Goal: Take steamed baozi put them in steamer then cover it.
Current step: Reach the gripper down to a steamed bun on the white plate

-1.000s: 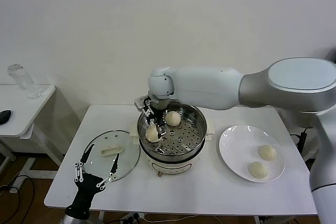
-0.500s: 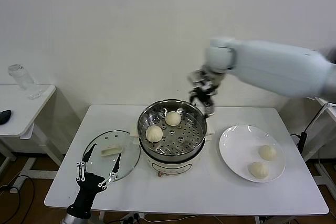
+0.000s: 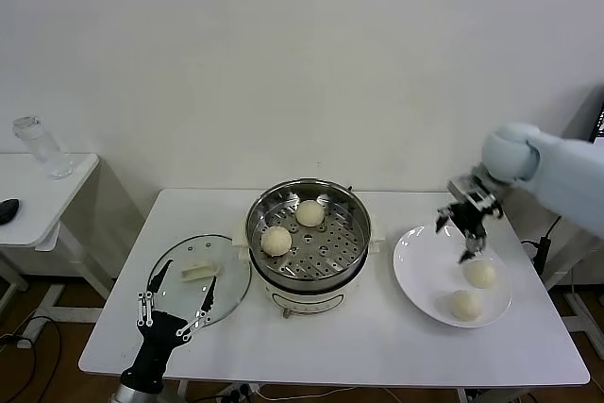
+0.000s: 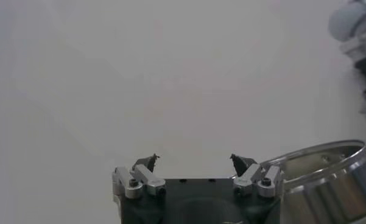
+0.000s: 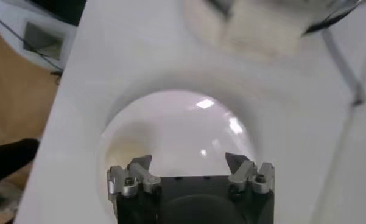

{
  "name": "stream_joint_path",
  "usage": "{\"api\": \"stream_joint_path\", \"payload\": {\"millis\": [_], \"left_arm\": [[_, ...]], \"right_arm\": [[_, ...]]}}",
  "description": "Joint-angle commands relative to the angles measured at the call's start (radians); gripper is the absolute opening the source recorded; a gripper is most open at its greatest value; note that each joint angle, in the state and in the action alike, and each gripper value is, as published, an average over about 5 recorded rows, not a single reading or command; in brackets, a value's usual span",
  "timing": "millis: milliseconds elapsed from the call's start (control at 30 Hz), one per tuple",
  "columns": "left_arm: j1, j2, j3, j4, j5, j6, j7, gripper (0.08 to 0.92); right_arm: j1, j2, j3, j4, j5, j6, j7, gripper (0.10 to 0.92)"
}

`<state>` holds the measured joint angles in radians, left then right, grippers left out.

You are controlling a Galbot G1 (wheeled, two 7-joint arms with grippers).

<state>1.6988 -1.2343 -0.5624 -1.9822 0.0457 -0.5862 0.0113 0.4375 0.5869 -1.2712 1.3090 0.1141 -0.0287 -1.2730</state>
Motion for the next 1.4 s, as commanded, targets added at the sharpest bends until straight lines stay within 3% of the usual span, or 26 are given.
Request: {"api": "stream_joint_path", "payload": {"millis": [33, 833, 1100, 1400], "left_arm": [[0.000, -0.001, 0.001, 0.002, 0.001, 0.001, 0.000, 0.823], [0.005, -0.001, -0.017, 0.016, 0.003, -0.007, -0.001, 0.823], [0.003, -0.002, -0.022, 0.013, 0.002, -0.004, -0.002, 0.823], [0.005, -0.001, -0.021, 0.006, 0.003, 0.000, -0.002, 0.823]], "right_arm": [[-0.174, -0.090, 0.069, 0.001, -0.060, 0.033, -0.002, 0.823], [-0.366, -0.007, 0.226, -0.105, -0.149, 0.018, 0.040, 0.815], [-0.363, 0.005, 0.224, -0.117, -0.148, 0.016, 0.046, 0.701], [-0.293, -0.005, 0.219, -0.084, -0.124, 0.019, 0.041, 0.662]]}}
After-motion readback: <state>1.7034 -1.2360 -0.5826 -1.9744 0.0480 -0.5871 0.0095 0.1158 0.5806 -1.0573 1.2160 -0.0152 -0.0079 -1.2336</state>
